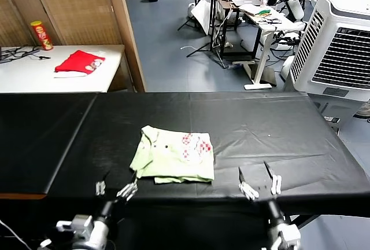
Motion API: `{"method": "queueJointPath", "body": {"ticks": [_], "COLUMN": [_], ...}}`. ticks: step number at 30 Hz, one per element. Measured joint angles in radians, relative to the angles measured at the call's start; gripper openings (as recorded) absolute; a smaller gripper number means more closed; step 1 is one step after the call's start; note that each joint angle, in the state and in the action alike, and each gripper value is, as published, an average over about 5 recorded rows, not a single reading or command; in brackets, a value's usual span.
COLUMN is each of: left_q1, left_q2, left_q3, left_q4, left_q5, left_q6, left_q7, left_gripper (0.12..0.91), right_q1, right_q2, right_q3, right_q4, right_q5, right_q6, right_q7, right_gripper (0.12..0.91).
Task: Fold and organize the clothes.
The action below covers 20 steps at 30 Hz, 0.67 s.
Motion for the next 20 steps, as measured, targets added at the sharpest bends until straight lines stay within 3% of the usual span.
{"method": "queueJointPath", "body": {"ticks": [9, 20], "left_q1": [0.168, 0.233], "left_q2": [0.026, 0.033], "left_q3": [-0.108, -0.15], "left_q4": [-0.051, -0.071], "left_q5": [-0.072, -0.08], "left_q6": [0.043, 0.066], "left_q7": [-0.019, -0.022], "left_gripper": [0.798, 0.798], "right_q1": [-0.238, -0.318], "right_q2": [0.037, 0.043], "right_q3": [-0.025, -0.032], "right_q4": [0.098, 0.129], "right_q5": [-0.017, -0.017], "right_q6": [-0.036, -0.041], "right_q7": [0.088, 0.095], "right_gripper": [0.798, 0.798]}}
